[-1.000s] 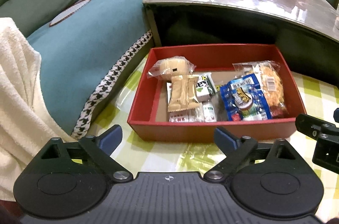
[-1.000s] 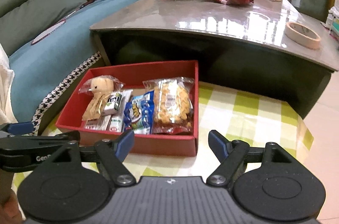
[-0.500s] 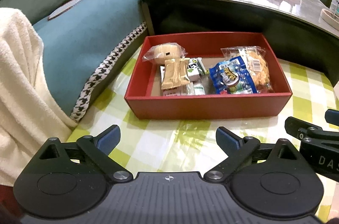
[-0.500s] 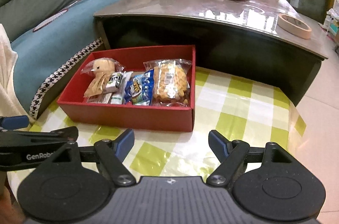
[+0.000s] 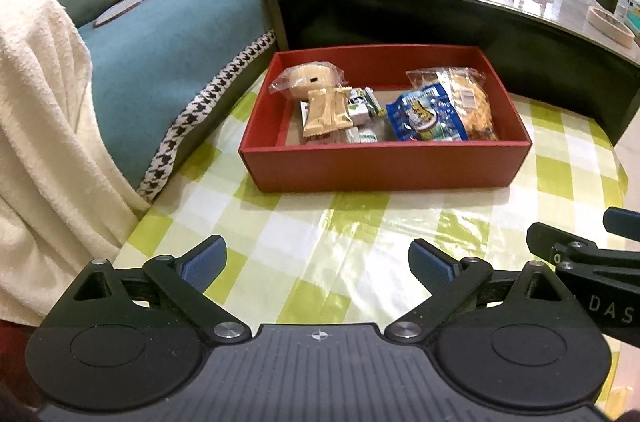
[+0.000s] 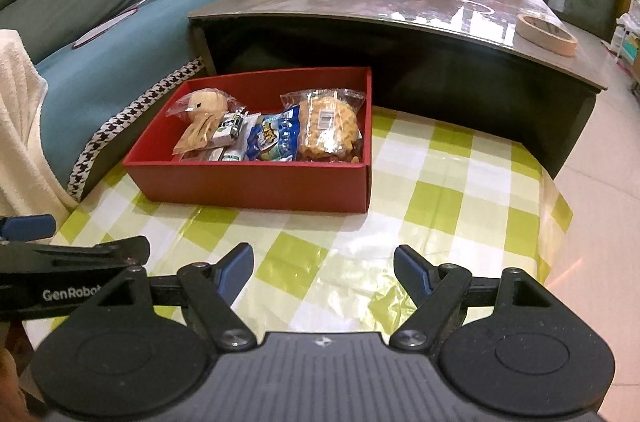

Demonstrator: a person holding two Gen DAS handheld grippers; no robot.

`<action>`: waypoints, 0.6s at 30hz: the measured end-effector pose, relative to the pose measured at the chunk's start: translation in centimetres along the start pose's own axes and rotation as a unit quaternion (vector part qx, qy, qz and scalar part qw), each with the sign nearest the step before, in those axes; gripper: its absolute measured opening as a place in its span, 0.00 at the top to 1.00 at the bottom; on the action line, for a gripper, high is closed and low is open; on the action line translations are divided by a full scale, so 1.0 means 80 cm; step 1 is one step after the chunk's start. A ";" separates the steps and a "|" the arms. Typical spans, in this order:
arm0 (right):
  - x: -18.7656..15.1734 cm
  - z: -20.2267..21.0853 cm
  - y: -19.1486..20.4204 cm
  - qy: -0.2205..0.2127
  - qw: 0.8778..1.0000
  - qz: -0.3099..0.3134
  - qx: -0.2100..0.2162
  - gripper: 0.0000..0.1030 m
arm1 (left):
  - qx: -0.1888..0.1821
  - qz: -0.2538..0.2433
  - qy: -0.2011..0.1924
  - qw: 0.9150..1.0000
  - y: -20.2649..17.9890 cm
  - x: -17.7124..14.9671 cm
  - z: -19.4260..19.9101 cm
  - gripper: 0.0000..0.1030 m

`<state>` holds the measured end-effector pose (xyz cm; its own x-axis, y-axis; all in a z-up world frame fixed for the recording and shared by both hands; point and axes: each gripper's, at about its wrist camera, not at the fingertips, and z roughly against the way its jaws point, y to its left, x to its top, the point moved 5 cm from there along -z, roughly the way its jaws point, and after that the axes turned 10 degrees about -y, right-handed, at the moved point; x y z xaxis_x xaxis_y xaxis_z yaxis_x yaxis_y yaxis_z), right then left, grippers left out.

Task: Organize snacks

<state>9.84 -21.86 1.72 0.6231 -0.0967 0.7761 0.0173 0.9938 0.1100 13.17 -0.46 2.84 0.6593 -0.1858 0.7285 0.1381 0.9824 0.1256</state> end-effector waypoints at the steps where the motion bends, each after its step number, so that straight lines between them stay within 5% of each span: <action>1: -0.002 0.002 0.000 0.000 1.000 -0.001 0.000 0.20 | 0.000 -0.001 0.000 1.000 0.000 -0.002 0.002 0.03; 18: -0.010 0.014 0.002 -0.002 1.000 0.000 0.002 0.19 | -0.003 -0.002 -0.003 1.000 0.000 -0.011 0.014 0.03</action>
<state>8.41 -21.67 1.81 0.6203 -0.0970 0.7783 0.0149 0.9936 0.1119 11.77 -0.29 2.99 0.6544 -0.1903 0.7318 0.1460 0.9814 0.1247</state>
